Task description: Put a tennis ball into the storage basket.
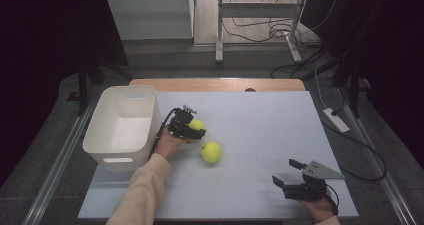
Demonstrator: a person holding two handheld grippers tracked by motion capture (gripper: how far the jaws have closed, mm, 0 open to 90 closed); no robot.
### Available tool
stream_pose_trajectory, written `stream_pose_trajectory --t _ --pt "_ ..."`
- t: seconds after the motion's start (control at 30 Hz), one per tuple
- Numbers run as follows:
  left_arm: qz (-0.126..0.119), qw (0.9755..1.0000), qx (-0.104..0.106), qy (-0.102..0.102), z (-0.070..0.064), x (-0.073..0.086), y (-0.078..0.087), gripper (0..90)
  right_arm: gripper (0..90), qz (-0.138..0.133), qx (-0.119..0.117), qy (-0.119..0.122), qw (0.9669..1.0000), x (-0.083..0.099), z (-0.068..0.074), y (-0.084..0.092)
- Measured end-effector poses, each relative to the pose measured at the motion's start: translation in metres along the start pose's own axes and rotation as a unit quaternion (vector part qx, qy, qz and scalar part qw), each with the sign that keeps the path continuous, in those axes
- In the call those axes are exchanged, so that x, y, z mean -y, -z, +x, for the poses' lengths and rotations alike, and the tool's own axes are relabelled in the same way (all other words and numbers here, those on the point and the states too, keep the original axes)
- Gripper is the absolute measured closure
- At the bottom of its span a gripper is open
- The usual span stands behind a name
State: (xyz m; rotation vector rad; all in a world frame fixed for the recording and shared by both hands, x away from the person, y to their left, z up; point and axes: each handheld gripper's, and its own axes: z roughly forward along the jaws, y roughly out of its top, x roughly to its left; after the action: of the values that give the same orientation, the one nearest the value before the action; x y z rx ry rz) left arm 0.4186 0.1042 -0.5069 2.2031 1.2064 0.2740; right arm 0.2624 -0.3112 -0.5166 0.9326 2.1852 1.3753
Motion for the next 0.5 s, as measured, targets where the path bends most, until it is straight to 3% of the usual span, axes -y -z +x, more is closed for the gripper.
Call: stream_pose_trajectory --t 0.5 --pt "-0.025 0.9996 0.001 -0.010 -0.003 0.000 0.011 26.9 10.9 -0.002 -0.001 0.001 1.0000 0.000 0.000 0.000"
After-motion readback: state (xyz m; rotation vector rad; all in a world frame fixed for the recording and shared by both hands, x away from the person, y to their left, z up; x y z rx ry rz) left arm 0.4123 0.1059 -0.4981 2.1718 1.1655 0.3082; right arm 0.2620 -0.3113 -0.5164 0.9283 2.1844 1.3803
